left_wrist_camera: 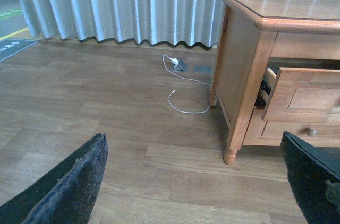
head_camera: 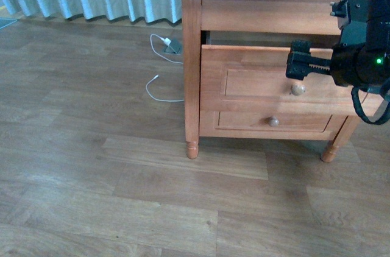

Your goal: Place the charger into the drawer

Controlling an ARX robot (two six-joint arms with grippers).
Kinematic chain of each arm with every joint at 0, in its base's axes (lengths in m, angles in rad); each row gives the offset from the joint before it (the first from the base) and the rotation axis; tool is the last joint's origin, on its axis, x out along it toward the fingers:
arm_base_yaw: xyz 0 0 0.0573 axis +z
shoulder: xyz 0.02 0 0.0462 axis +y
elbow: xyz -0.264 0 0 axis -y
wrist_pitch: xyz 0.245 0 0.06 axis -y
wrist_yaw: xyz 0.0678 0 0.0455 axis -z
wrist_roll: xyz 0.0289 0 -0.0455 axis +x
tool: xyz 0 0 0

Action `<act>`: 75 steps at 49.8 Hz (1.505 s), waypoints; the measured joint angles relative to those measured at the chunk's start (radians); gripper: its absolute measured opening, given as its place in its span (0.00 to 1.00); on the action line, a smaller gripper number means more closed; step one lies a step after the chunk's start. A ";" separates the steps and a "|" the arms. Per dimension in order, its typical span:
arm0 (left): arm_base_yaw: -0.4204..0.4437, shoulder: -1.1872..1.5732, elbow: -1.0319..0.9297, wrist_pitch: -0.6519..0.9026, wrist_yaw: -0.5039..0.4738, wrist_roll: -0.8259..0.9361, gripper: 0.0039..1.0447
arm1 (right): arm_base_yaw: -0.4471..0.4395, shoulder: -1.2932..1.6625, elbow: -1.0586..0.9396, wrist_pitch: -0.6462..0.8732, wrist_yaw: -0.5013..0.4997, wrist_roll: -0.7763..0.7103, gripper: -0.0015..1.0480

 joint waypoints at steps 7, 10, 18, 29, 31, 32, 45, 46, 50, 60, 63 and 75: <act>0.000 0.000 0.000 0.000 0.000 0.000 0.95 | -0.009 0.071 0.095 -0.008 0.031 0.013 0.92; 0.000 0.000 0.000 0.000 0.000 0.000 0.95 | -0.013 0.105 0.141 -0.009 0.049 0.021 0.92; 0.000 0.000 0.000 0.000 0.000 0.000 0.95 | -0.016 0.162 0.223 -0.010 0.095 0.033 0.92; 0.000 0.000 0.000 0.000 0.000 0.000 0.95 | -0.019 0.203 0.273 -0.010 0.138 0.045 0.92; 0.000 0.000 0.000 0.000 0.000 0.000 0.95 | -0.019 0.209 0.274 -0.007 0.141 0.052 0.92; 0.000 0.000 0.000 0.000 0.000 0.000 0.95 | -0.019 0.211 0.275 -0.004 0.144 0.056 0.92; 0.000 0.000 0.000 0.000 0.000 0.000 0.95 | -0.015 0.219 0.282 0.034 0.176 0.053 0.92; 0.000 0.000 0.000 0.000 0.000 0.000 0.95 | -0.016 0.219 0.277 0.040 0.175 0.054 0.92; 0.000 0.000 0.000 0.000 0.000 0.000 0.95 | -0.022 0.202 0.246 0.061 0.163 0.058 0.92; 0.000 0.000 0.000 0.000 0.000 0.000 0.95 | -0.038 0.055 0.084 0.094 0.074 0.056 0.92; 0.000 0.000 0.000 0.000 0.000 0.000 0.95 | -0.040 -0.014 0.014 0.103 0.034 0.052 0.92; 0.000 0.000 0.000 0.000 0.000 0.000 0.95 | -0.056 -0.353 -0.271 0.031 -0.123 0.033 0.92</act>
